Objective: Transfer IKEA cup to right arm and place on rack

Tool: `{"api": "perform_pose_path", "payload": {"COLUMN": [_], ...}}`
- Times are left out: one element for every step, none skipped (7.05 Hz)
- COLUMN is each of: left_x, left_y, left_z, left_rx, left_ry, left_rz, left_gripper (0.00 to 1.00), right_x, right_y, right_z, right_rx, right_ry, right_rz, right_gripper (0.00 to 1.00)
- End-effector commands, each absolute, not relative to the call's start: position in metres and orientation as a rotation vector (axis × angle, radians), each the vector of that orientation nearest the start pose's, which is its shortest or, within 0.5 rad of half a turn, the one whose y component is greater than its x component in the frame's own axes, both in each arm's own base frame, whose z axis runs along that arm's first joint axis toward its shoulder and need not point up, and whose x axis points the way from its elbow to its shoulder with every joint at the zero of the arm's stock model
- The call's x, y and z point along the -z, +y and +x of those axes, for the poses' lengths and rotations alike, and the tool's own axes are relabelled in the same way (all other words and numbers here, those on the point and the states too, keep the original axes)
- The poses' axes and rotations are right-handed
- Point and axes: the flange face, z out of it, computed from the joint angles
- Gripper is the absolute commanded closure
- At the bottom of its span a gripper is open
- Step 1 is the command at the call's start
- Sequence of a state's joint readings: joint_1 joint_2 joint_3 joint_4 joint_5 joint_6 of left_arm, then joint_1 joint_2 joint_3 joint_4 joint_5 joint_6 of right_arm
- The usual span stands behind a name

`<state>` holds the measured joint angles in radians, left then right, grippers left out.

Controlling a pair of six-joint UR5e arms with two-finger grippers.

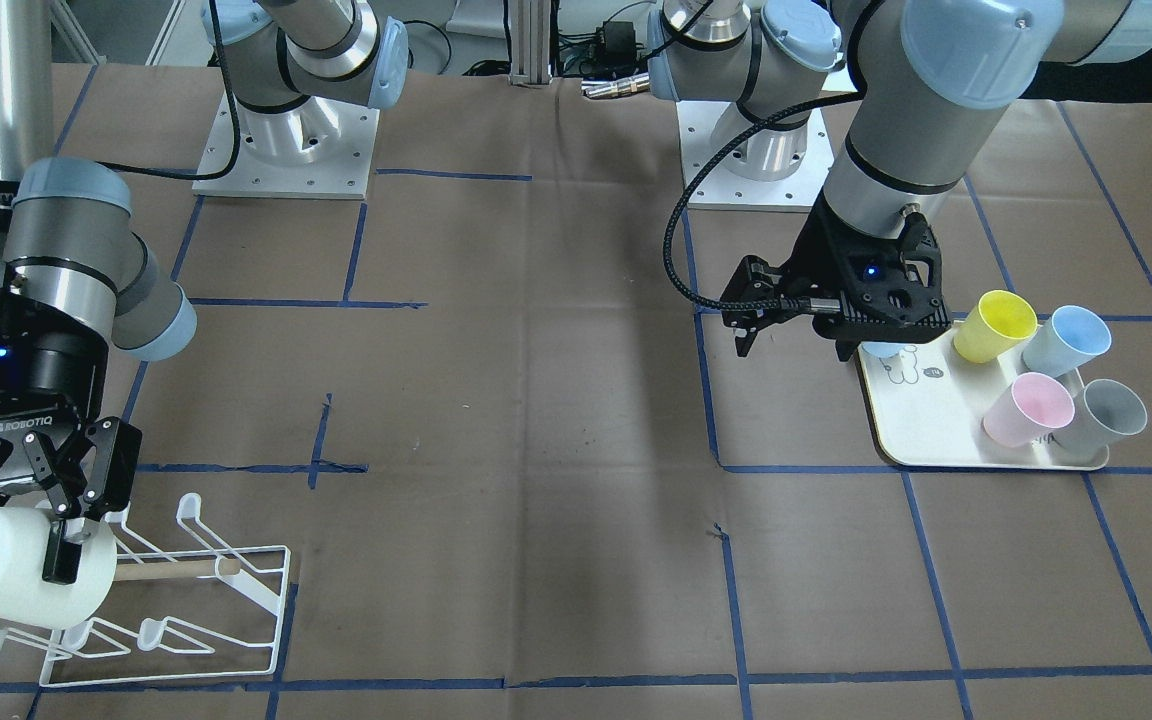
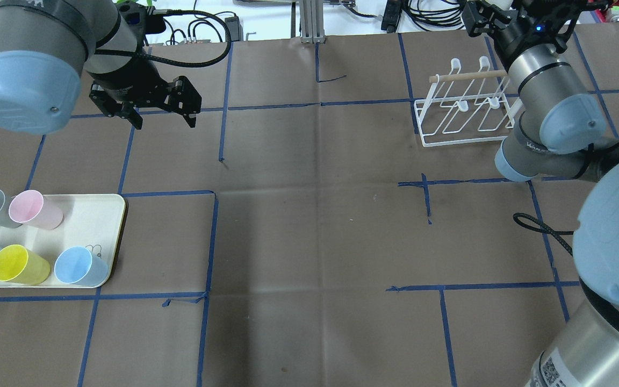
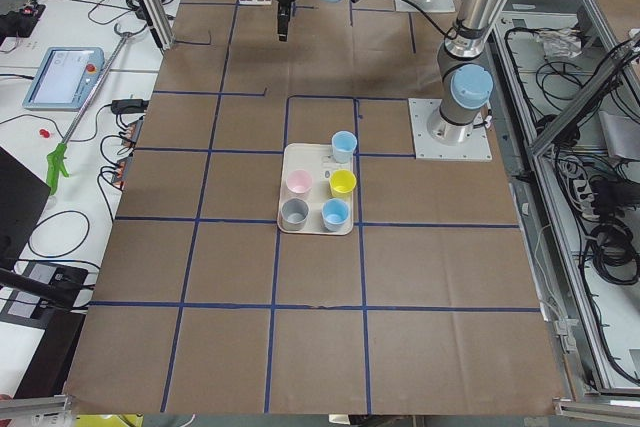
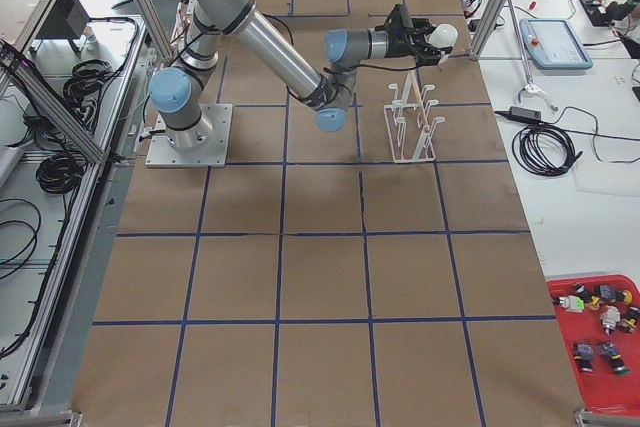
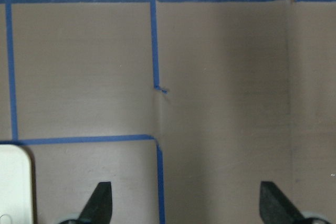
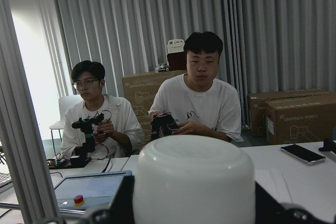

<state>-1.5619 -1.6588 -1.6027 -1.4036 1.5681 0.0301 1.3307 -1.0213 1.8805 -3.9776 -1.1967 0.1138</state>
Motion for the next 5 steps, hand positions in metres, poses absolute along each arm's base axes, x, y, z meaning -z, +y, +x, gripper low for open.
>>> {"api": "perform_pose_path", "payload": {"left_x": [-0.452, -0.455, -0.458, -0.458, -0.454], "left_y": [-0.522, -0.518, -0.517, -0.515, -0.508], "left_z": [-0.135, -0.138, -0.138, -0.137, -0.137], "left_rx": [0.059, 0.066, 0.075, 0.051, -0.010], "left_ry": [3.188, 3.217, 3.216, 3.215, 3.205], "left_rz": [0.021, -0.019, -0.044, -0.060, -0.059], "left_gripper": [0.00, 0.00, 0.00, 0.00, 0.00], "right_x": [-0.300, -0.288, -0.278, -0.274, -0.271], "right_y": [-0.608, -0.612, -0.613, -0.613, -0.612], "right_z": [0.025, 0.025, 0.025, 0.027, 0.027], "right_rx": [2.074, 2.048, 2.024, 2.041, 2.044], "right_ry": [2.123, 2.140, 2.164, 2.194, 2.215], "right_rz": [-0.013, -0.007, -0.004, -0.069, -0.103], "right_gripper": [0.83, 0.82, 0.82, 0.82, 0.82]}}
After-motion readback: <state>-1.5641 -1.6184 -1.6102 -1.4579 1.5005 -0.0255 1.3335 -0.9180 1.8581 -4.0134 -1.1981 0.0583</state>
